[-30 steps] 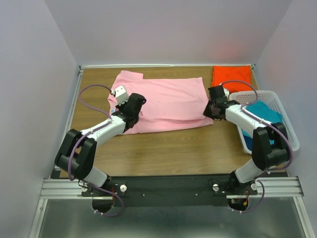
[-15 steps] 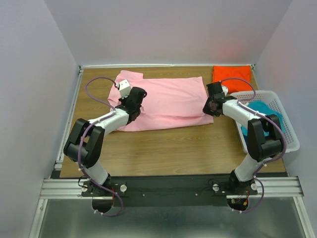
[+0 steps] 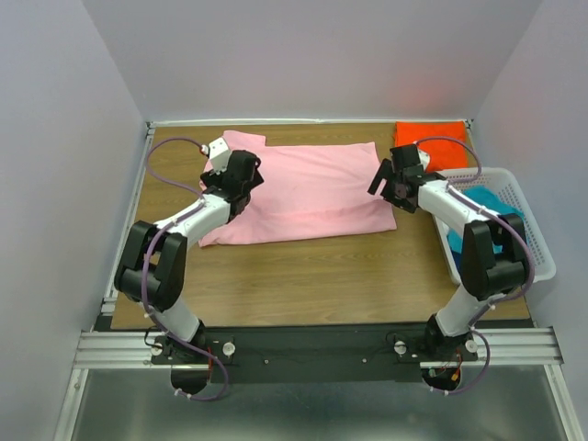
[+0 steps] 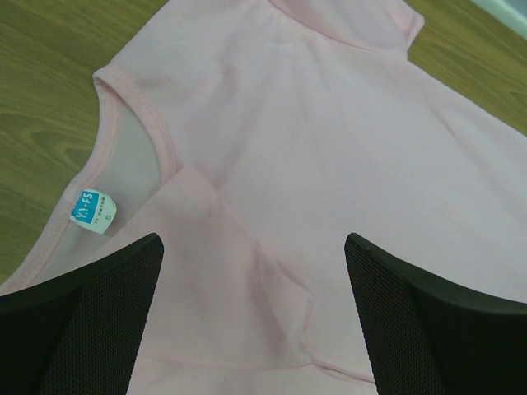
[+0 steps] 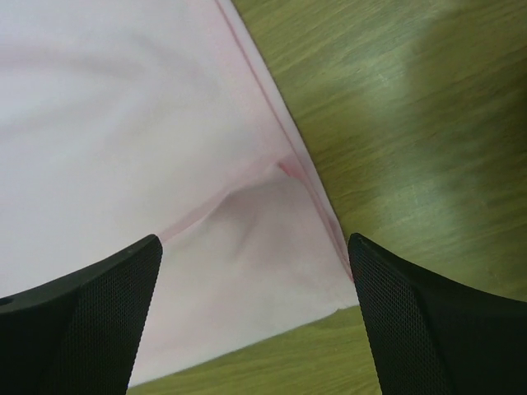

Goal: Fold and stack the t-shirts
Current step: Fold the tshirt

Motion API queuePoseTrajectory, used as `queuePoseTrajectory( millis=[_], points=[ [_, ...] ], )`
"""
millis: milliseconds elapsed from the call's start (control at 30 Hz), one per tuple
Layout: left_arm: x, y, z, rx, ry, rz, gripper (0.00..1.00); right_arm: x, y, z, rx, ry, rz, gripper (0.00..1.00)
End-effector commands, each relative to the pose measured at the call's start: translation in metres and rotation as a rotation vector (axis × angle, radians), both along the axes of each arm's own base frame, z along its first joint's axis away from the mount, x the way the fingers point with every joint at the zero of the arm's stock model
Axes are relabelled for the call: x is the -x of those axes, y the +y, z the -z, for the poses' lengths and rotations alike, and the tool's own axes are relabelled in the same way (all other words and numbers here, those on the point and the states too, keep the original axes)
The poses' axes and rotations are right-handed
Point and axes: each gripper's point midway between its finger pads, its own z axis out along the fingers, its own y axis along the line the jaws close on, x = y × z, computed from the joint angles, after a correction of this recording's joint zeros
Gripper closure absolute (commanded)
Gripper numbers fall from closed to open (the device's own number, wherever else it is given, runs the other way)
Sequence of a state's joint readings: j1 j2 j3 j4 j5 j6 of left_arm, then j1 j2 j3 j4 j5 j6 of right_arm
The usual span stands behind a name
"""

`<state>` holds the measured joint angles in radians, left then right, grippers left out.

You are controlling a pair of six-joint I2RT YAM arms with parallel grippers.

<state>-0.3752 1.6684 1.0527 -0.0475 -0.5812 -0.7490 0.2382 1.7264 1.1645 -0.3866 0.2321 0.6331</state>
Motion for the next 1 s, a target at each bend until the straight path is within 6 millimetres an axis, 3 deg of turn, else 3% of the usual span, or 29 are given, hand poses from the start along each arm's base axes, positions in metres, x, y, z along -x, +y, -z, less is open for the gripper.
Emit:
queuePoseTrajectory(
  millis=[0,100,133,233,367,433,567,733,833,967],
  points=[
    [0.006,-0.011,-0.027,0.072,-0.054,0.053,0.02,0.01,0.009,-0.024,-0.049,-0.052,-0.074,0.0],
    [0.02,-0.018,-0.02,0.114,-0.036,0.1,0.02,0.024,0.029,-0.029,-0.128,-0.081,-0.213,0.0],
    [0.027,-0.02,-0.013,0.129,-0.018,0.12,0.02,0.032,0.048,-0.032,-0.208,-0.083,-0.292,0.0],
    [0.035,-0.026,0.004,0.159,0.017,0.149,0.02,0.044,0.071,-0.024,-0.305,-0.062,-0.397,0.0],
    [0.041,-0.026,0.022,0.16,0.058,0.154,0.02,0.043,0.086,-0.001,-0.295,-0.012,-0.426,0.0],
    [0.041,-0.026,0.031,0.155,0.076,0.141,0.02,0.031,0.093,-0.003,-0.298,-0.037,-0.429,0.0],
    [0.034,-0.02,0.042,0.159,0.085,0.108,0.02,0.007,0.096,0.003,-0.275,-0.065,-0.395,0.0],
    [0.023,-0.009,0.057,0.161,0.12,0.094,0.02,-0.011,0.08,0.03,-0.171,-0.036,-0.327,0.0],
    [0.023,-0.011,0.063,0.174,0.15,0.097,0.02,-0.008,0.081,0.038,-0.177,-0.015,-0.336,0.0],
    [0.045,-0.005,0.079,0.194,0.232,0.05,0.02,0.011,0.08,0.047,-0.19,0.023,-0.352,0.0]
  ],
)
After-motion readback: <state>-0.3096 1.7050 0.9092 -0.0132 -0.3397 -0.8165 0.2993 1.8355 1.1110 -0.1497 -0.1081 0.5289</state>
